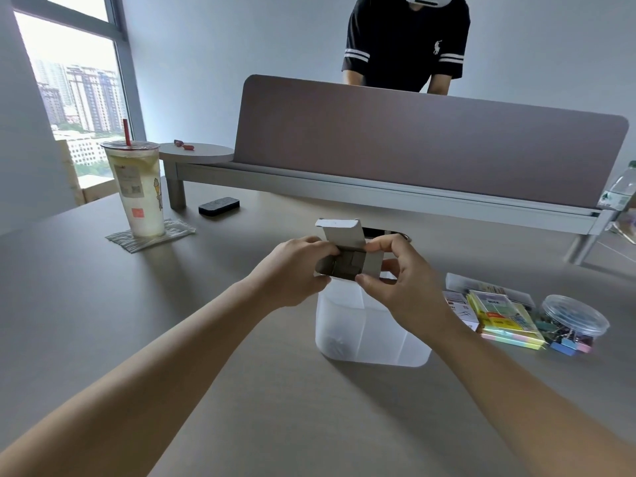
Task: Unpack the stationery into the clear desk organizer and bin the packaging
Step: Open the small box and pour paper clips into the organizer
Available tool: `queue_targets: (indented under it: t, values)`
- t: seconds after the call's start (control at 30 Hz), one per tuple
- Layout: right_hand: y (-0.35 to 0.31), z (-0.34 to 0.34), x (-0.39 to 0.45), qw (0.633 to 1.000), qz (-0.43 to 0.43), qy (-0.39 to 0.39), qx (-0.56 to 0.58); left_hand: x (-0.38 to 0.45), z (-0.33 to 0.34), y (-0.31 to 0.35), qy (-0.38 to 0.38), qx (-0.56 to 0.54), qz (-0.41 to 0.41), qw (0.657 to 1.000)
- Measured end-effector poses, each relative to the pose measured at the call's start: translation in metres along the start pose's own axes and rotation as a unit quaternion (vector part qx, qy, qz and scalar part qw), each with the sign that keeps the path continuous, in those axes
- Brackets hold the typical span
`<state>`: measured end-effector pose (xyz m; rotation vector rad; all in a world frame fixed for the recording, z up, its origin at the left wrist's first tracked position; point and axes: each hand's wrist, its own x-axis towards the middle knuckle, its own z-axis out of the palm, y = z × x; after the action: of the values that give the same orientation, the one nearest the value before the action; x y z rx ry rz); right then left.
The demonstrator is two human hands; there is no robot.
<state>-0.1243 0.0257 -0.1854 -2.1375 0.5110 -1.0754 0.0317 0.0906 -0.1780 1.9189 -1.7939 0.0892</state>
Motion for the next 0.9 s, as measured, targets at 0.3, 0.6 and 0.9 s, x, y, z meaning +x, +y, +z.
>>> queue_targets:
  t: [0.3,0.6,0.9]
  values:
    - [-0.0019,0.0005,0.0004,1.0,0.006,0.002,0.021,-0.0036,0.0069,-0.0009,0.075,-0.054,0.005,0.996]
    - [-0.0021,-0.0023,0.0003,0.999,0.023,0.005,0.023,-0.004,0.0087,0.0013,0.104,-0.054,0.013,0.993]
    - [0.0036,-0.0051,-0.0006,1.0,0.015,-0.002,-0.007,-0.0043,0.0045,-0.0057,0.074,-0.037,0.049,0.995]
